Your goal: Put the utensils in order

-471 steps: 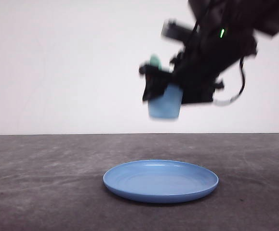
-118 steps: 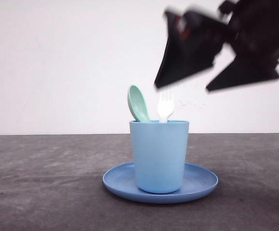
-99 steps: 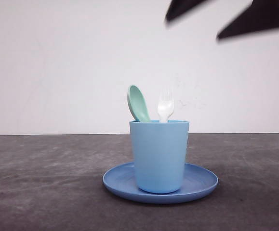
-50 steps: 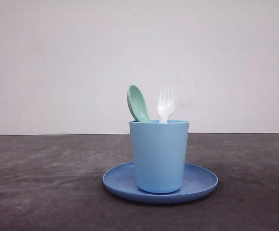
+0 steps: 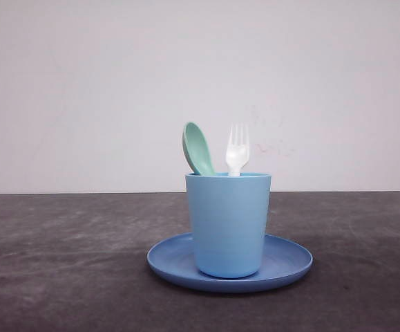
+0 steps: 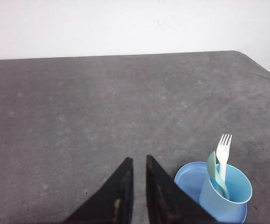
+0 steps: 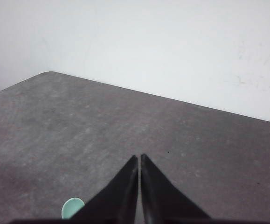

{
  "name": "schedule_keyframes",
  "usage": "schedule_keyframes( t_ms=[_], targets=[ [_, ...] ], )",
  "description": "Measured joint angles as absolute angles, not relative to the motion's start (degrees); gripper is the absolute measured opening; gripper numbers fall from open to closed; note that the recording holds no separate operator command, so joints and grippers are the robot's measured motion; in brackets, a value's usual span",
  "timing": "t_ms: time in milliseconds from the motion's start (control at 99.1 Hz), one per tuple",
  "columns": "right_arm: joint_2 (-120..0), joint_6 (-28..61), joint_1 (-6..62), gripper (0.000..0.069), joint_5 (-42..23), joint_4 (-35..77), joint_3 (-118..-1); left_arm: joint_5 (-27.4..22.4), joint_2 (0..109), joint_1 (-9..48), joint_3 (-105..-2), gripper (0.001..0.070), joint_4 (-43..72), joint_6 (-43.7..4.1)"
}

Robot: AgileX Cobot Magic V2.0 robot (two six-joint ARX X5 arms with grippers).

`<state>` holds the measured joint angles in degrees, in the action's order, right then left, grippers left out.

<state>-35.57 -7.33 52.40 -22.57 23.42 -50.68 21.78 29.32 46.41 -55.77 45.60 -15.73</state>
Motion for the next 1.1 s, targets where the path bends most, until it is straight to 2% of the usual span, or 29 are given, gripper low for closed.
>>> schedule_keyframes(
  t_ms=[747, 888, 979, 1100],
  targets=[
    [-35.6, -7.3, 52.4, 0.0004, -22.5, 23.4, -50.7, 21.8, 29.3, 46.4, -55.8, 0.0024, 45.6, -15.7],
    [-35.6, -7.3, 52.4, 0.0004, -22.5, 23.4, -50.7, 21.8, 29.3, 46.3, -55.8, 0.0024, 45.6, -13.4],
    [-35.6, -7.3, 52.4, 0.0004, -22.5, 23.4, -50.7, 22.2, 29.3, 44.2, -55.8, 0.0024, 44.6, -11.4],
    [-35.6, -7.3, 52.4, 0.0004, -22.5, 23.4, -50.7, 22.2, 28.8, 38.0, -54.0, 0.0024, 39.3, -9.2]
  ],
)
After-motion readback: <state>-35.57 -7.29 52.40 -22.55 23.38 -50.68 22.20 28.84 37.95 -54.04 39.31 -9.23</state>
